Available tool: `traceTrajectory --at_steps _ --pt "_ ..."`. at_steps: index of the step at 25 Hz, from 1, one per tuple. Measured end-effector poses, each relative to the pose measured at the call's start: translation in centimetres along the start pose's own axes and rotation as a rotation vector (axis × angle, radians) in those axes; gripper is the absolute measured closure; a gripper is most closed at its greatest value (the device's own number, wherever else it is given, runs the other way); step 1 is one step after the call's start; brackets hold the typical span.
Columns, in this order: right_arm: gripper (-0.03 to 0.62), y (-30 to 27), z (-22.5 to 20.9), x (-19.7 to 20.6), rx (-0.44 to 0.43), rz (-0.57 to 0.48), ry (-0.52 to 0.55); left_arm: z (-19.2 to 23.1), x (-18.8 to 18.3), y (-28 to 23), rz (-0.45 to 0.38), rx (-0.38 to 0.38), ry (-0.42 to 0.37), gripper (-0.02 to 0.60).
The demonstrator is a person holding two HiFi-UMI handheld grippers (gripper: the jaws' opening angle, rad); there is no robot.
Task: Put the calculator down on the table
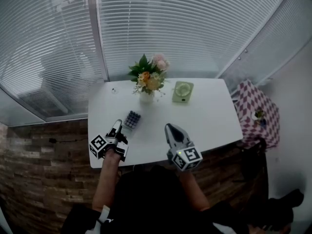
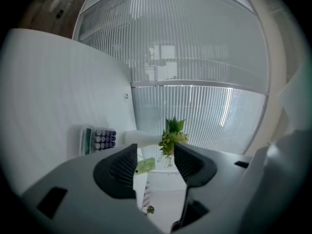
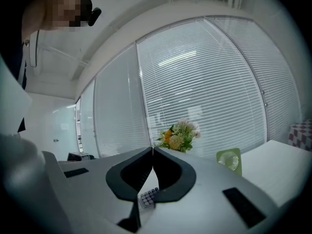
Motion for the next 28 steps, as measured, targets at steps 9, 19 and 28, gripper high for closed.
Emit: traceTrajectory --at_steps 9,19,28 --pt "0.588 -1.6 -0.5 1.6 0.001 0.029 0.043 -4.6 0.1 0.4 -0.005 0.079 0.002 0.365" --pt "0.588 -1.4 -1.4 2.4 0.037 0.041 0.035 -7.5 -1.0 1.0 0.068 -0.051 -0.603 0.365" --pt "0.588 -1.2 -1.2 1.8 0.033 0.016 0.032 -11.7 1.3 0.3 0.221 -0.118 -1.395 0.365"
Point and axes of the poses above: the fingertips, and each gripper's own axes: y backward along the fingers, z to its left, x out of its underside, the point moved 1 cm from there along y, backward along the fingers, and after that the axes turned 10 degrees about x, right-handed, at the moved point
